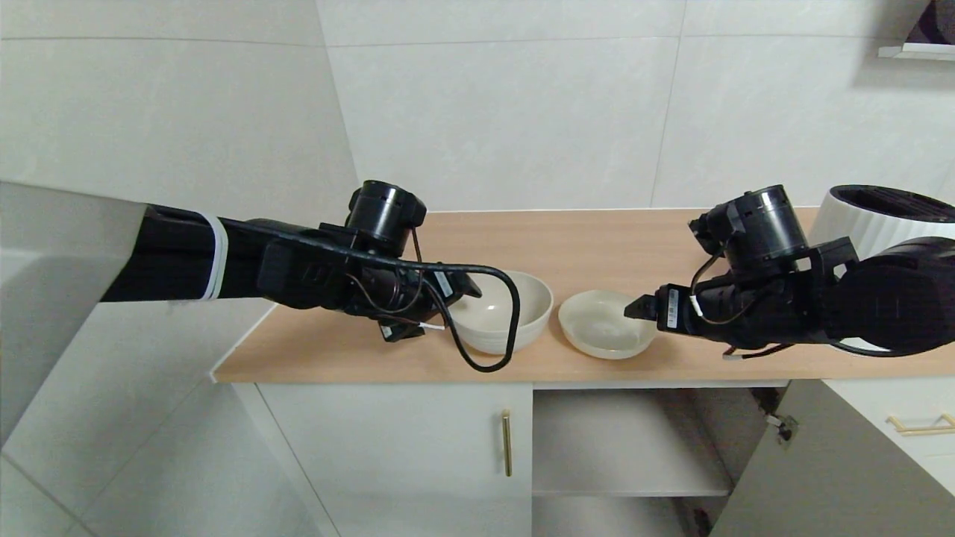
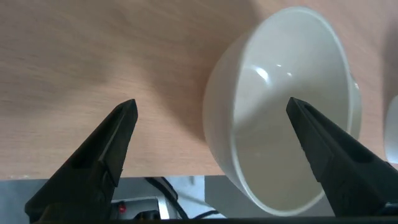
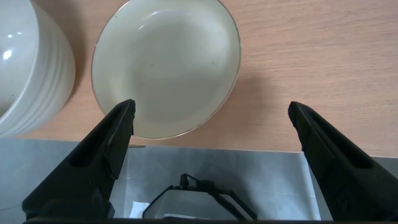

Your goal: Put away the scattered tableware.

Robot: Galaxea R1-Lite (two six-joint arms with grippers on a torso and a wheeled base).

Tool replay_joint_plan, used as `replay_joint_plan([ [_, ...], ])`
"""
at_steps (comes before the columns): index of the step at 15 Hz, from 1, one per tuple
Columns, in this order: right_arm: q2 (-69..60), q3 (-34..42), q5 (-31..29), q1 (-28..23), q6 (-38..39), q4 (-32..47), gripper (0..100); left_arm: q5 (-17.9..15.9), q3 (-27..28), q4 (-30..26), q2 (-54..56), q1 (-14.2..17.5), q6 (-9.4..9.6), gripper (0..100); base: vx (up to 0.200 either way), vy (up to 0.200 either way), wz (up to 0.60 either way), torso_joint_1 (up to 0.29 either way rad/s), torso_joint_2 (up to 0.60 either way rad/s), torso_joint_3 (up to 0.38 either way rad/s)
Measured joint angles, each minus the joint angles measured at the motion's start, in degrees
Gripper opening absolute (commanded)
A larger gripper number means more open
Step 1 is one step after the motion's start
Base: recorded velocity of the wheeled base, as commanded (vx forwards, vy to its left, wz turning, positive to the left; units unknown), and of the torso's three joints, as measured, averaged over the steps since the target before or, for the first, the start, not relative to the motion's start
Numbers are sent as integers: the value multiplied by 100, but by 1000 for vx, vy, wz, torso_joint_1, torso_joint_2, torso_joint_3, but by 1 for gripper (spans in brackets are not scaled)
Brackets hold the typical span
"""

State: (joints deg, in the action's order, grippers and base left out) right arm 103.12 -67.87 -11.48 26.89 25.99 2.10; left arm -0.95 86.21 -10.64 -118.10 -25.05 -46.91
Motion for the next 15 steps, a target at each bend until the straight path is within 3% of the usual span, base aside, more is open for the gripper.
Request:
replay_joint_plan([
  [12, 63, -40, -39, -30, -49, -267, 100, -16, -72, -35, 167, -9, 22, 0, 0, 0, 0, 0, 0, 0],
  [15, 363, -73, -608, -68, -98, -544, 100, -20, -135, -41, 291, -50, 27, 0, 0, 0, 0, 0, 0, 0],
])
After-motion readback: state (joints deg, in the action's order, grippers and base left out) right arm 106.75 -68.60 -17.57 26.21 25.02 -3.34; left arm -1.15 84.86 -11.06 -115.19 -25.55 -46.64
